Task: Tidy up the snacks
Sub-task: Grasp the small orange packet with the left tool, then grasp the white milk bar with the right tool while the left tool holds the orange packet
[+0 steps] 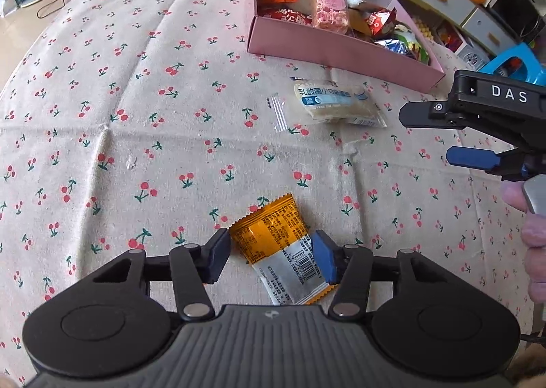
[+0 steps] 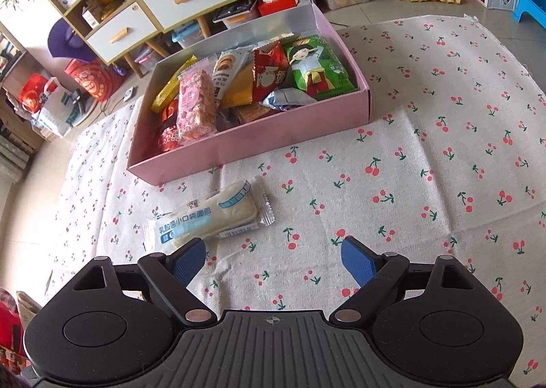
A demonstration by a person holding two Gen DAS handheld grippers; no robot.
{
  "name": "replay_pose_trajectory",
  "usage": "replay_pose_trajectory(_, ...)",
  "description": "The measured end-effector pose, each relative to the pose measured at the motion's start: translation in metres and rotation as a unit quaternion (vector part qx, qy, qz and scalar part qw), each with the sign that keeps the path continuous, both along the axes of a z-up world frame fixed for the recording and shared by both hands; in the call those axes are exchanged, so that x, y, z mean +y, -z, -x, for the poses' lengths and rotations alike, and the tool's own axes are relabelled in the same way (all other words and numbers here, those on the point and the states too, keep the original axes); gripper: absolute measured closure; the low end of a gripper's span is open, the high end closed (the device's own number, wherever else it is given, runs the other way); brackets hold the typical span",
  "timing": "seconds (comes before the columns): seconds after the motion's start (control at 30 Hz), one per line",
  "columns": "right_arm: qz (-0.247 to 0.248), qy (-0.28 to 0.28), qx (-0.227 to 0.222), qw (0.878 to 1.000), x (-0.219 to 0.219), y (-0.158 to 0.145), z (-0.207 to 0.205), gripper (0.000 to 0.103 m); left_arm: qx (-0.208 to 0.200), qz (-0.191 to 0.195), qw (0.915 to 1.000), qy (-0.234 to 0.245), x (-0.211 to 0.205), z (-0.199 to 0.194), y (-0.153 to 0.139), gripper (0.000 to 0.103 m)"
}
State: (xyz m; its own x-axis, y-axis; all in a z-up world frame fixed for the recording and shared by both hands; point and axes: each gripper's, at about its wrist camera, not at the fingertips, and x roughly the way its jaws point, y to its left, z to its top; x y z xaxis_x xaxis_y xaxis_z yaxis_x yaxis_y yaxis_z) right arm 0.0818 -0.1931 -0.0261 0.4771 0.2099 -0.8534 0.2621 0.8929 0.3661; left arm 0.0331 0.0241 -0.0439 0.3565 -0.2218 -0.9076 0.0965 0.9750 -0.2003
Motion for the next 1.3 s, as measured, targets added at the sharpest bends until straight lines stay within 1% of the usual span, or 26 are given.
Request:
replay_pose_trajectory(0.2, -0.029, 0.017, 0.006, 0.999, 0.010, 0.003, -0.007, 0.015, -0.036, -0.043, 0.9984, -0.005, 0.019, -0.013, -0.007, 0.054)
replay_pose_trajectory(0.33, -0.039, 0.037, 0.008, 0.998, 0.022, 0.006, -0.018, 0.015, -0.047, -0.065, 0.9967, -0.013, 0.031, -0.024, -0.009, 0.054)
replay_pose_trajectory(0.47, -0.044, 0.063, 0.011, 0.997, 0.035, 0.011, -0.032, 0.015, -0.053, -0.092, 0.9942, -0.012, 0.034, -0.033, -0.007, 0.054)
replay_pose_trajectory(0.57, -0.040, 0.073, 0.011, 0.996, 0.045, 0.014, -0.040, 0.015, -0.046, -0.088, 0.9950, -0.013, 0.037, -0.038, -0.004, 0.054)
replay_pose_trajectory(0.7, -0.021, 0.087, 0.008, 0.996, 0.055, 0.019, -0.049, 0.015, -0.045, -0.086, 0.9952, -0.011, 0.038, -0.041, -0.004, 0.054)
replay_pose_trajectory(0.8, 0.006, 0.089, 0.012, 0.996, 0.062, 0.024, -0.055, 0.014, -0.045, -0.087, 0.9952, -0.010, 0.038, -0.041, -0.003, 0.054)
replay_pose_trajectory(0.87, 0.026, 0.080, 0.012, 0.996, 0.067, 0.026, -0.057, 0.014, -0.045, -0.088, 0.9951, -0.009, 0.038, -0.043, -0.002, 0.053)
replay_pose_trajectory(0.97, 0.054, 0.050, 0.014, 0.997, 0.074, 0.025, -0.058, 0.013, -0.045, -0.085, 0.9953, -0.006, 0.039, -0.043, -0.002, 0.053)
replay_pose_trajectory(1.1, 0.063, -0.001, 0.043, 0.997, 0.073, 0.027, -0.054, 0.013, -0.046, -0.080, 0.9957, -0.001, 0.040, -0.043, -0.002, 0.053)
replay_pose_trajectory(1.3, 0.095, -0.057, 0.057, 0.992, 0.060, 0.024, -0.035, 0.013, -0.048, -0.064, 0.9966, 0.020, 0.036, -0.041, -0.001, 0.053)
